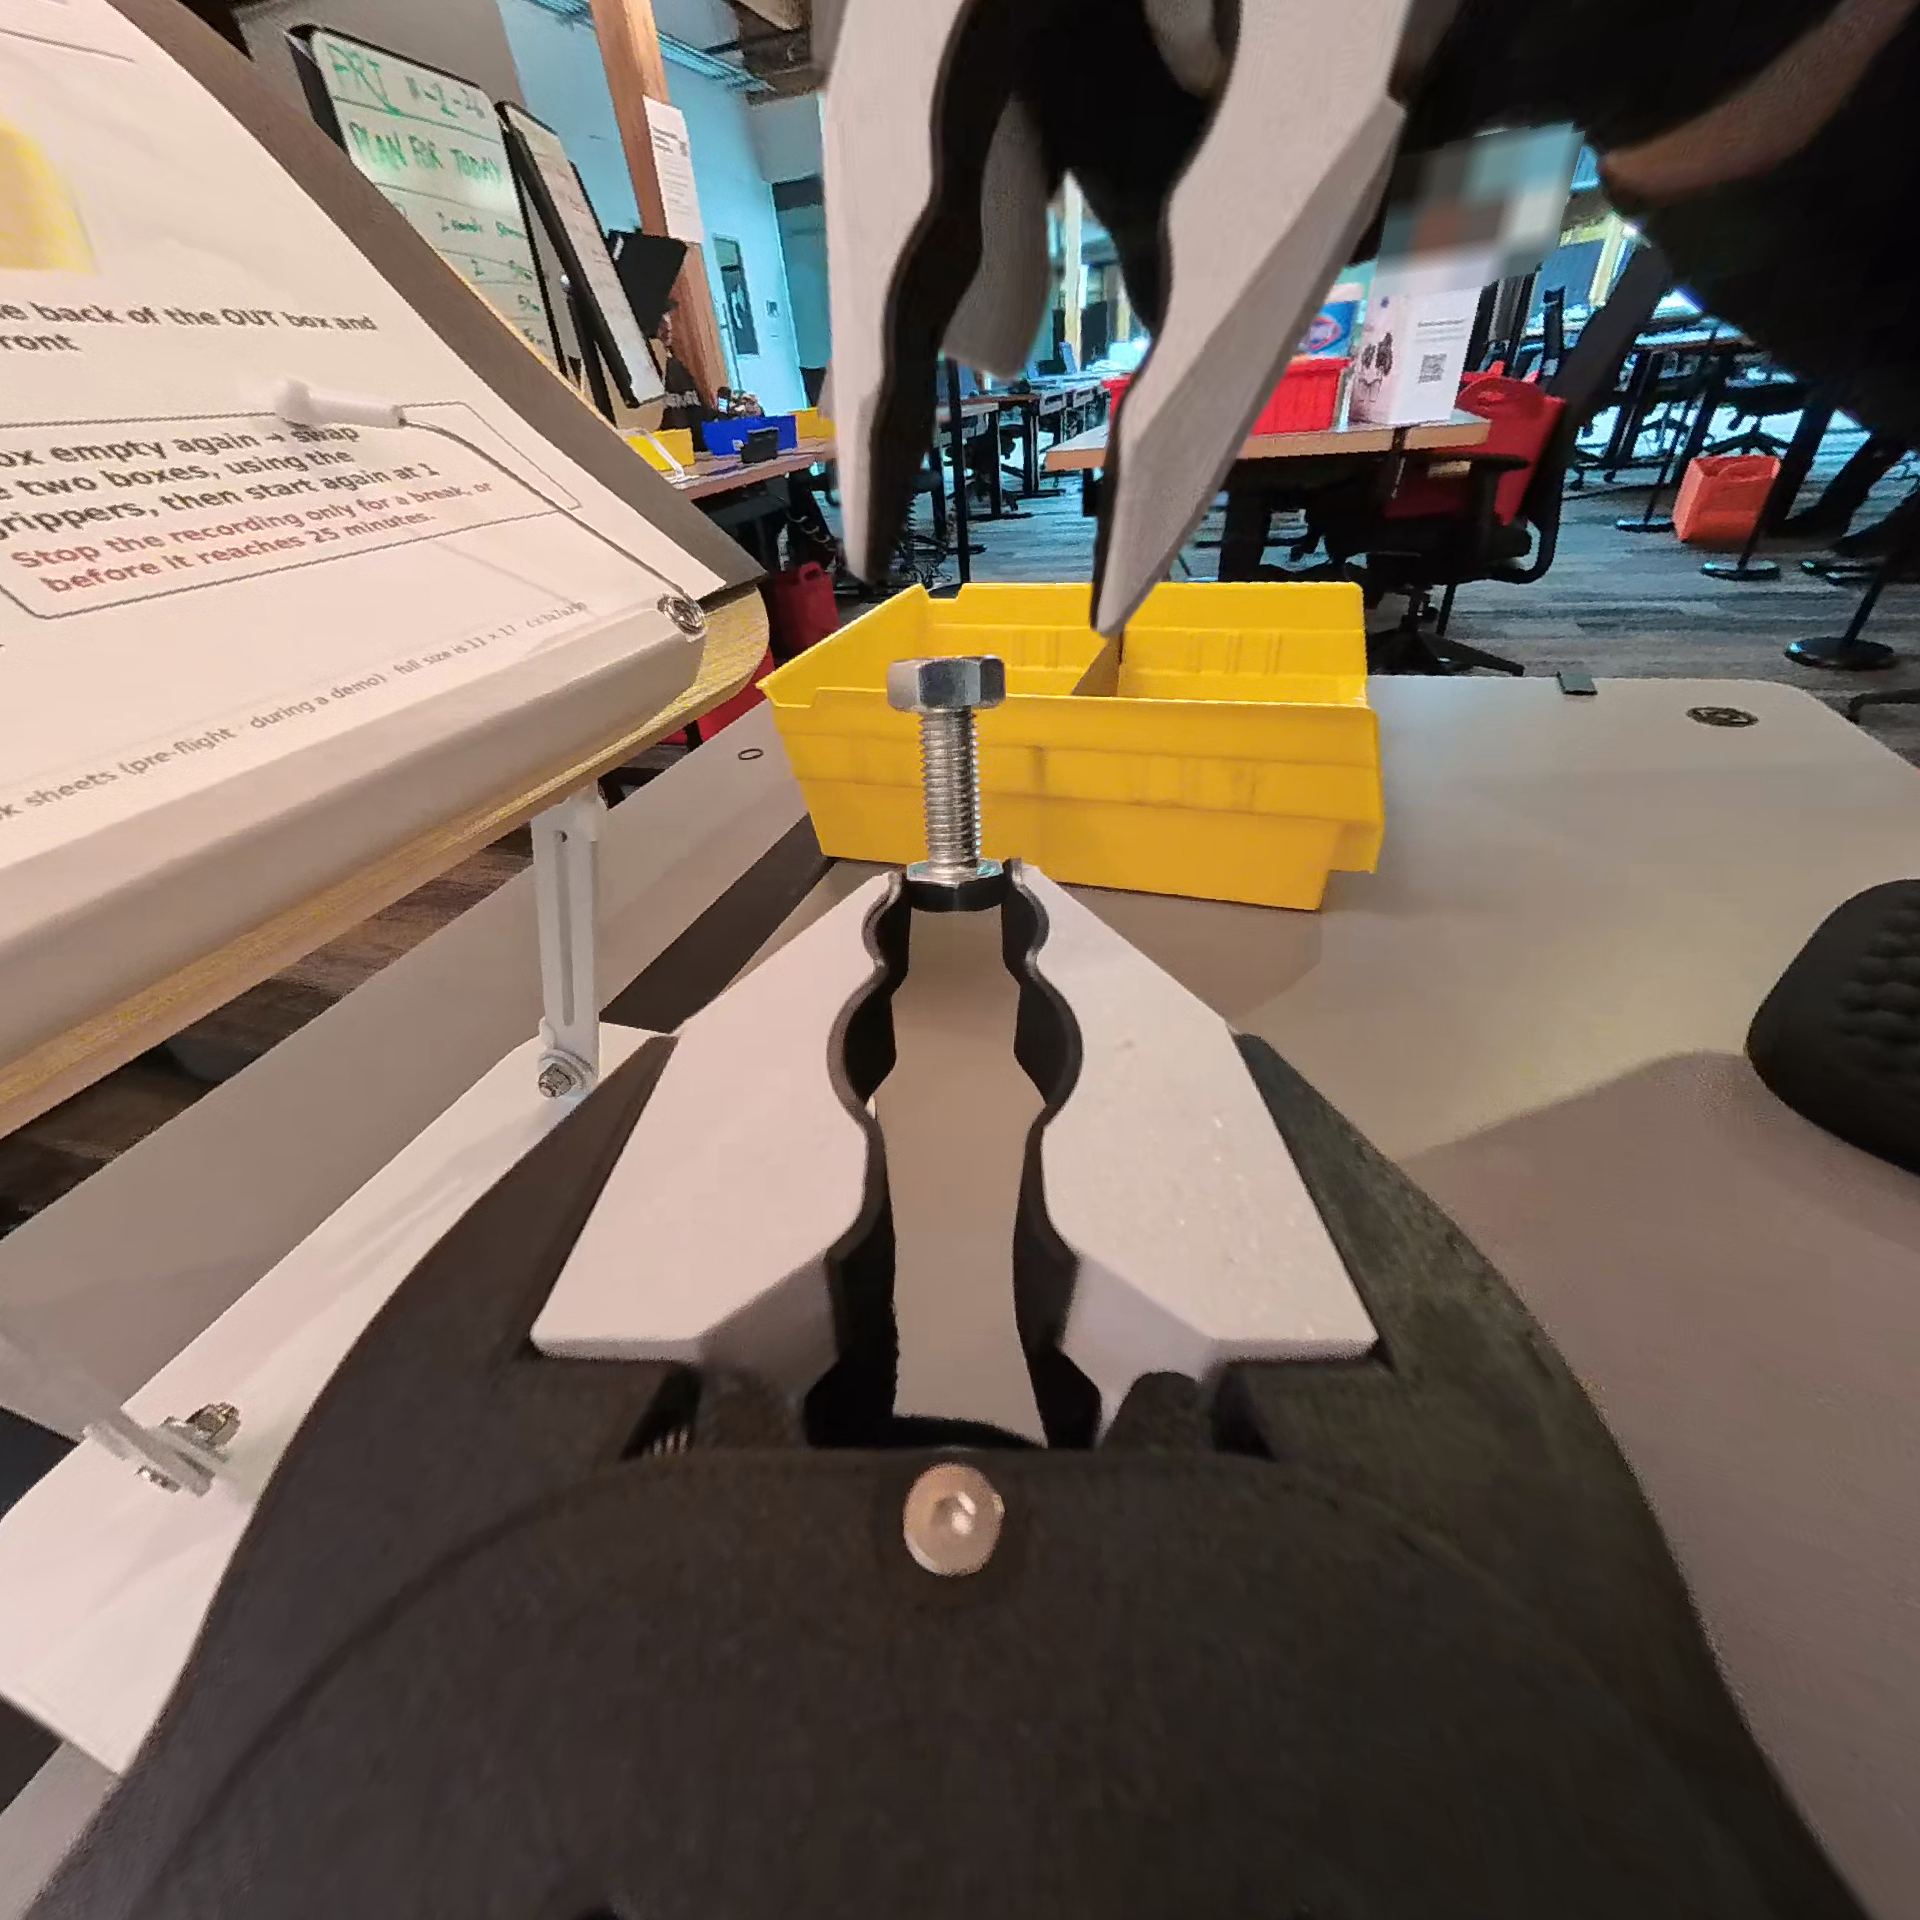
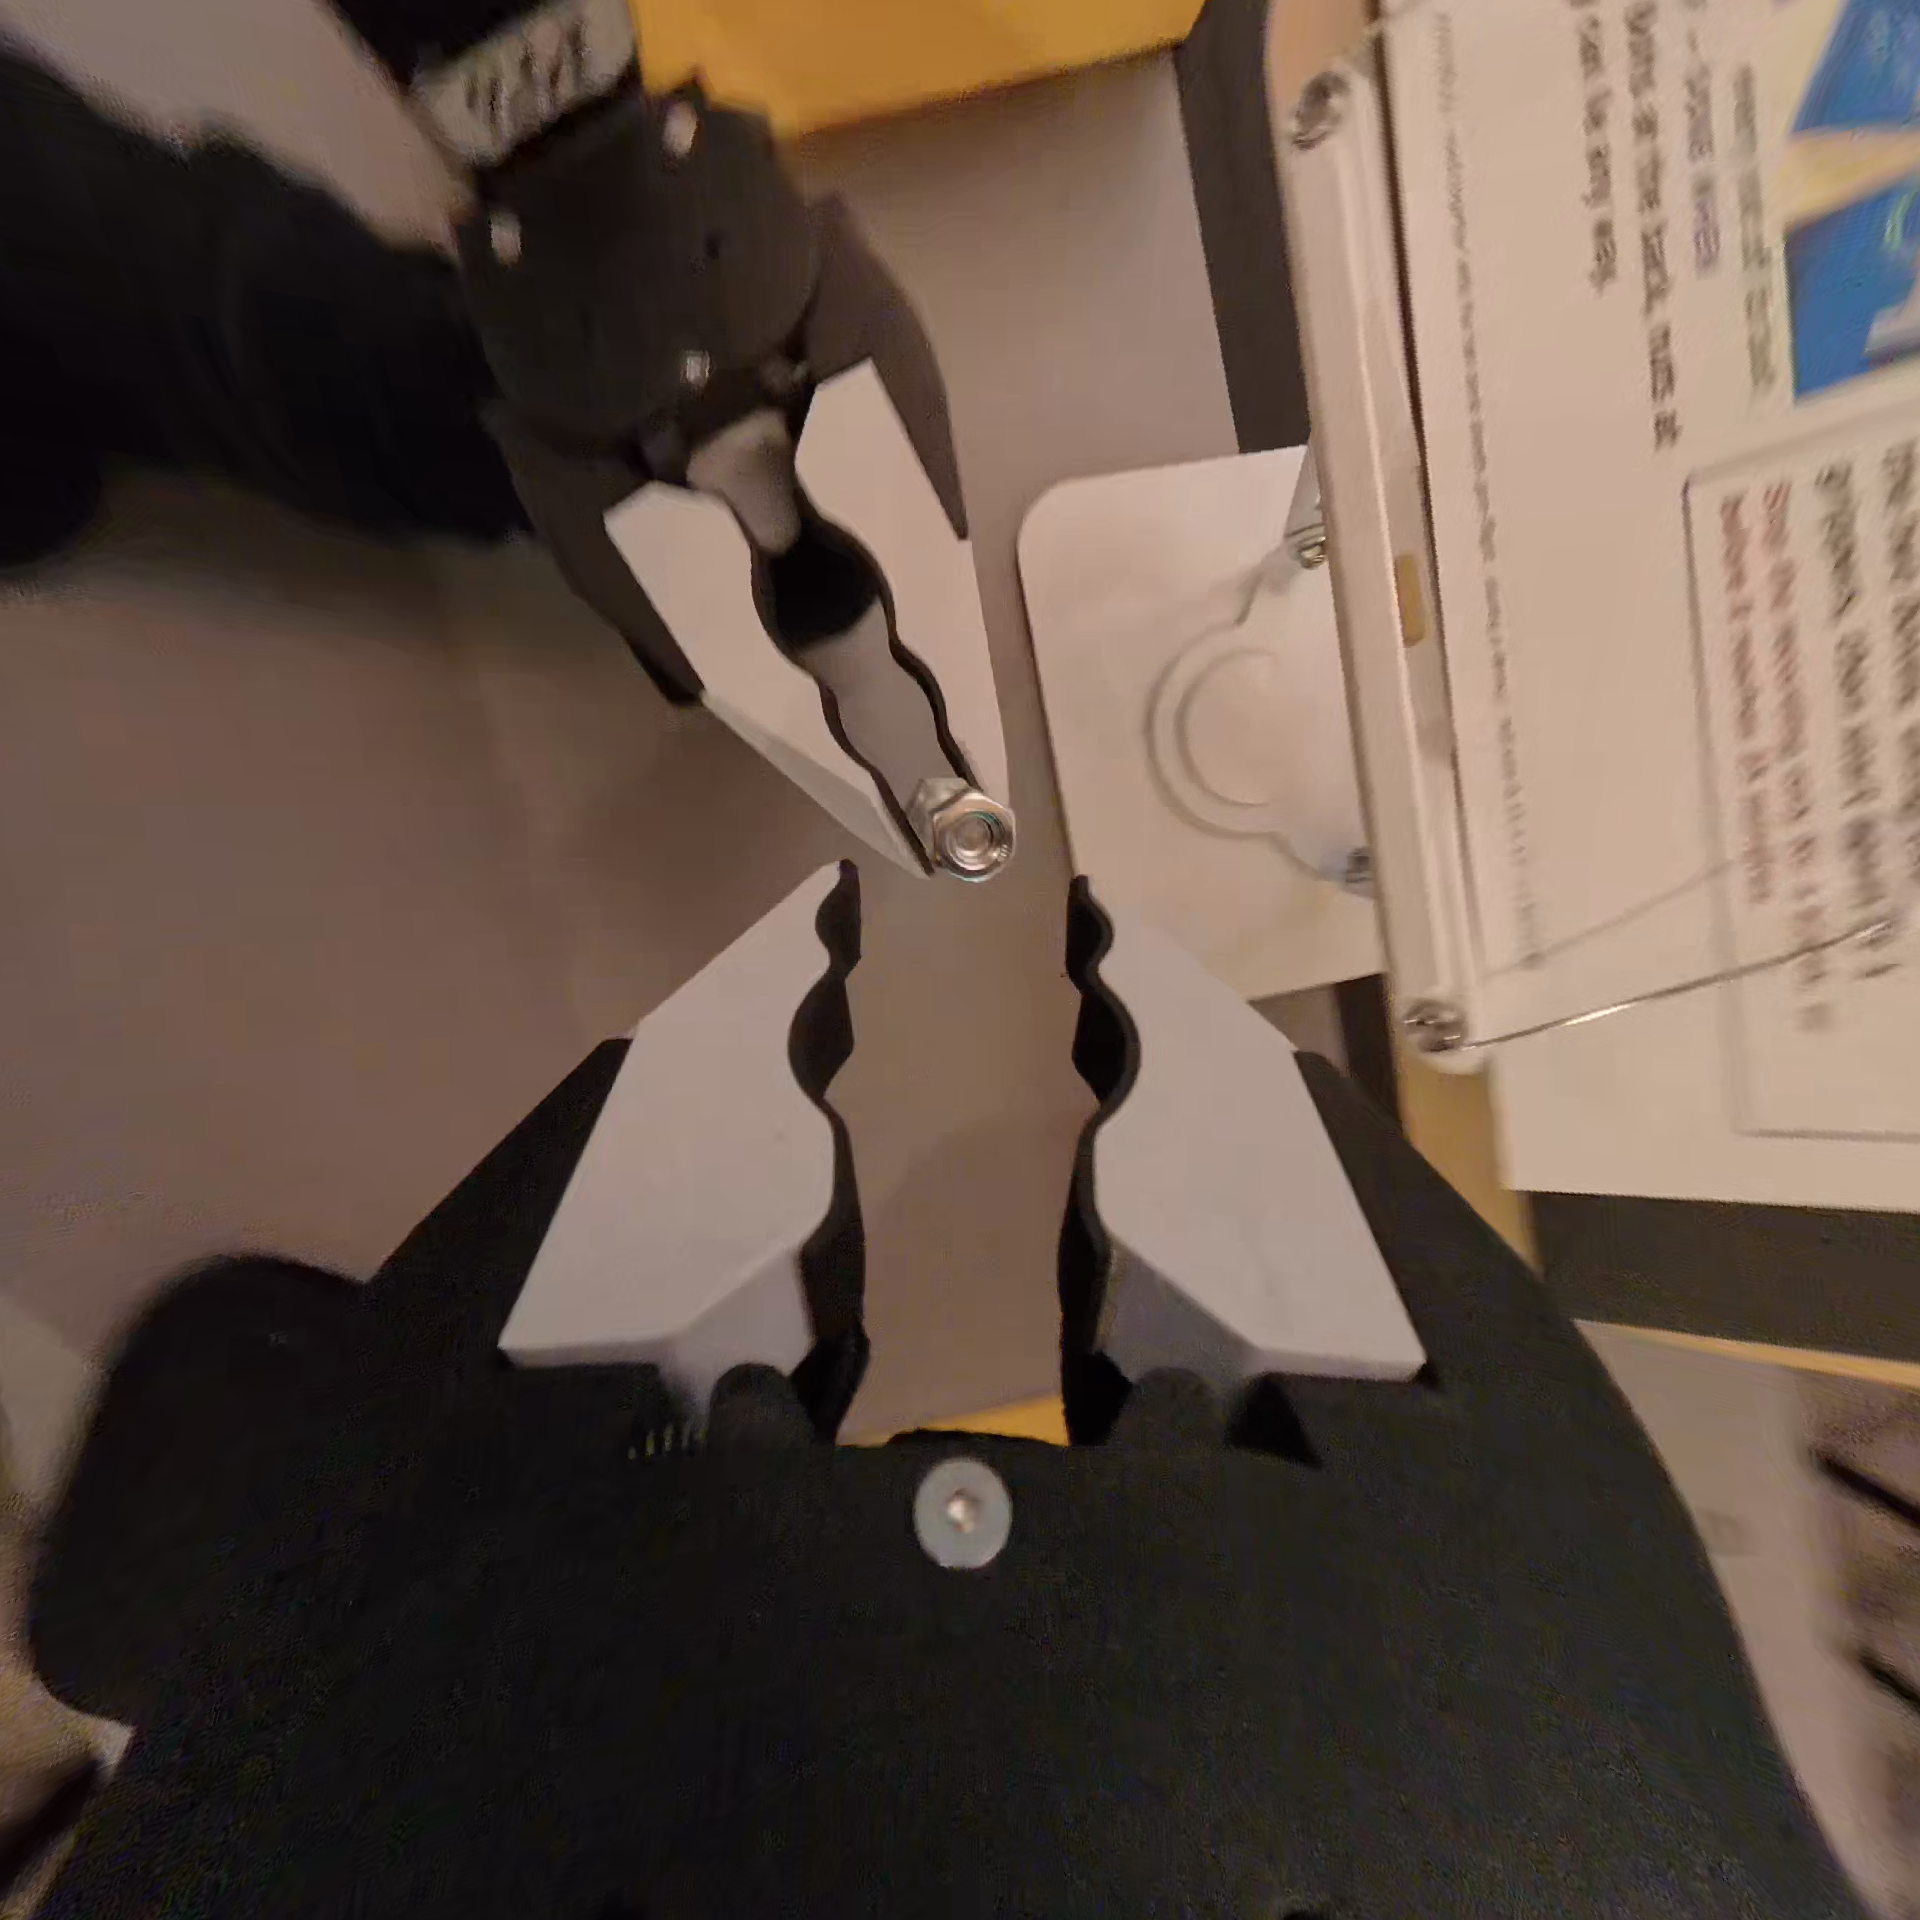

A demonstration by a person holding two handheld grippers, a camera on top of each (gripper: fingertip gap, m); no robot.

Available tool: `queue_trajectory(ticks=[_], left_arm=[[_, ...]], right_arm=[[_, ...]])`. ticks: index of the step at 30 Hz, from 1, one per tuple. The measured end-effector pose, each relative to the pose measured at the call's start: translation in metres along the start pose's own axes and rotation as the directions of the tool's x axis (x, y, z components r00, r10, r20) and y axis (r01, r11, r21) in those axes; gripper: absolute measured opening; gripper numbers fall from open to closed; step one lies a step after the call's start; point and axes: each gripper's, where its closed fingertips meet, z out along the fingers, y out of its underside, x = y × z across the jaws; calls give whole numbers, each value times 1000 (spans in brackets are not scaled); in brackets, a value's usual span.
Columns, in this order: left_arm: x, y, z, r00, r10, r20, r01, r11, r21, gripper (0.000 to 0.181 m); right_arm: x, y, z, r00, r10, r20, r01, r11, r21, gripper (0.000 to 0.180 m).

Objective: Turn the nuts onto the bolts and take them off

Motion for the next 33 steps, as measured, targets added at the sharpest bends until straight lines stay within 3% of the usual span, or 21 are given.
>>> queue_trajectory(ticks=[3, 7, 15, 19, 26, 29, 33], left_arm=[[-1, 2, 2, 1000, 14, 22, -14, 1000, -16, 16], [-3, 2, 4, 998, 31, 50, -30, 999, -26, 16], [0, 8, 8, 993, 93, 73, -88, 993, -77, 16], [-1, 8, 7, 995, 77, 64, -73, 995, -71, 16], [4, 5, 6, 999, 43, 15, -42, 998, -43, 16], [6, 3, 5, 1000, 25, -15, -26, 999, -31, 16], [10, 1, 1, 997, -13, -81, 12, 1000, -13, 16]], right_arm=[[0, 3, 6, 967, 239, 92, -247, 965, 88, 37], [-1, 4, 17, 899, 397, 188, -424, 894, 143, 31], [2, 2, 22, 884, 411, 222, -450, 876, 173, 16], [0, 3, 22, 928, 313, 201, -346, 926, 152, 16], [-6, 3, 20, 988, -33, 151, 25, 998, 56, 16], [-9, 4, 19, 971, -196, 137, 199, 980, -6, 15], [-12, 7, 17, 889, -448, 94, 457, 881, -118, 15]])
